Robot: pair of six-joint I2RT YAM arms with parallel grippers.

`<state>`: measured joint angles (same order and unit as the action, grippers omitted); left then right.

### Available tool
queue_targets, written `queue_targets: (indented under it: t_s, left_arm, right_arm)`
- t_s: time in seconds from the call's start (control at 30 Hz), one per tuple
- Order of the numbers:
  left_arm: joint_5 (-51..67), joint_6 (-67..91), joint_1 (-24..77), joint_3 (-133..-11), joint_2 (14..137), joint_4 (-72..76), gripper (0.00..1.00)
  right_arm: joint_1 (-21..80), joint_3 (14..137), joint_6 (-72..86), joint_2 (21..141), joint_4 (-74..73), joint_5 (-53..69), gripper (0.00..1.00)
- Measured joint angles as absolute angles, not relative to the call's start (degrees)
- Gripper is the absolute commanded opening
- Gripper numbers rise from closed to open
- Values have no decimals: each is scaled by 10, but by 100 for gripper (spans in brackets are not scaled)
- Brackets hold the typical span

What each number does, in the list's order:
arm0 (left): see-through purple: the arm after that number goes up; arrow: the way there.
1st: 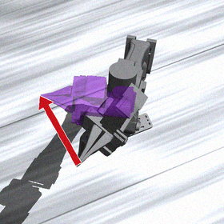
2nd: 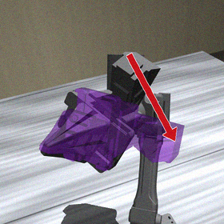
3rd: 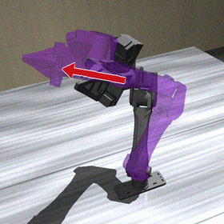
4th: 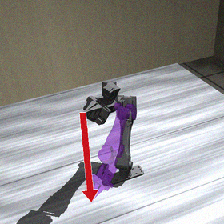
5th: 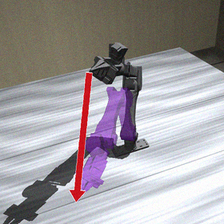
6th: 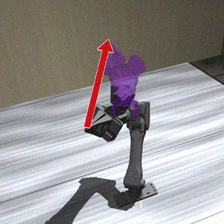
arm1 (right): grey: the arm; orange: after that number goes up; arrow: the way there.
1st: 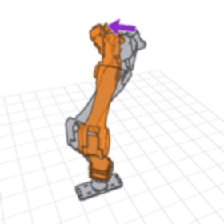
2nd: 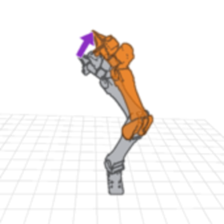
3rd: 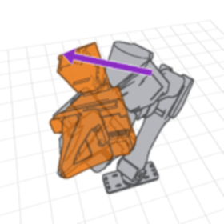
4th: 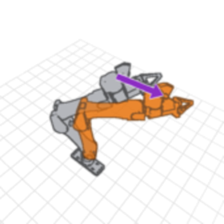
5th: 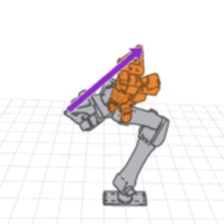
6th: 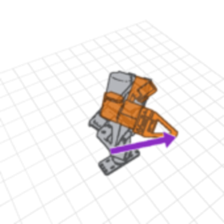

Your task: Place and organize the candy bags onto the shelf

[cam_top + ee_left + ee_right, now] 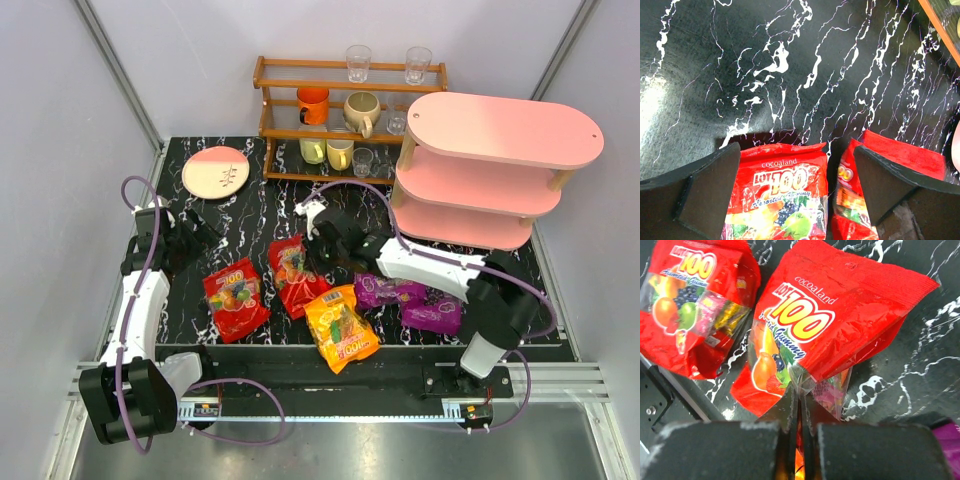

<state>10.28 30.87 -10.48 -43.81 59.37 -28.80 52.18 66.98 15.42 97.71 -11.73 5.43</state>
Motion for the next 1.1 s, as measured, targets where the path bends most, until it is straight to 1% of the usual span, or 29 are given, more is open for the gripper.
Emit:
queue_targets:
  t_s: [0.2, 0.5, 0.57, 0.67, 0.83, 0.93, 1.1]
  left_arm:
    - [106, 309, -107, -438, 594, -288, 99]
    - [108, 309, -109, -438, 597, -288, 99]
    - [108, 309, -109, -438, 599, -288, 99]
    - [109, 309, -109, -438, 599, -287, 99]
    - [111, 309, -110, -438, 601, -286, 99]
    - [114, 309, -110, -438, 601, -286, 99]
    - [117, 309, -111, -438, 601, -286, 99]
  right_arm:
    - [522, 713, 89, 919, -165, 48, 0]
    - [513, 780, 43, 855, -225, 3, 0]
    - [488, 815, 41, 846, -253, 5, 0]
    - [420, 878, 42, 832, -279, 12, 0]
    - [325, 1000, 32, 823, -315, -19, 0]
    - [298, 1046, 29, 810, -323, -38, 0]
    - [265, 1079, 30, 791, -344, -36, 0]
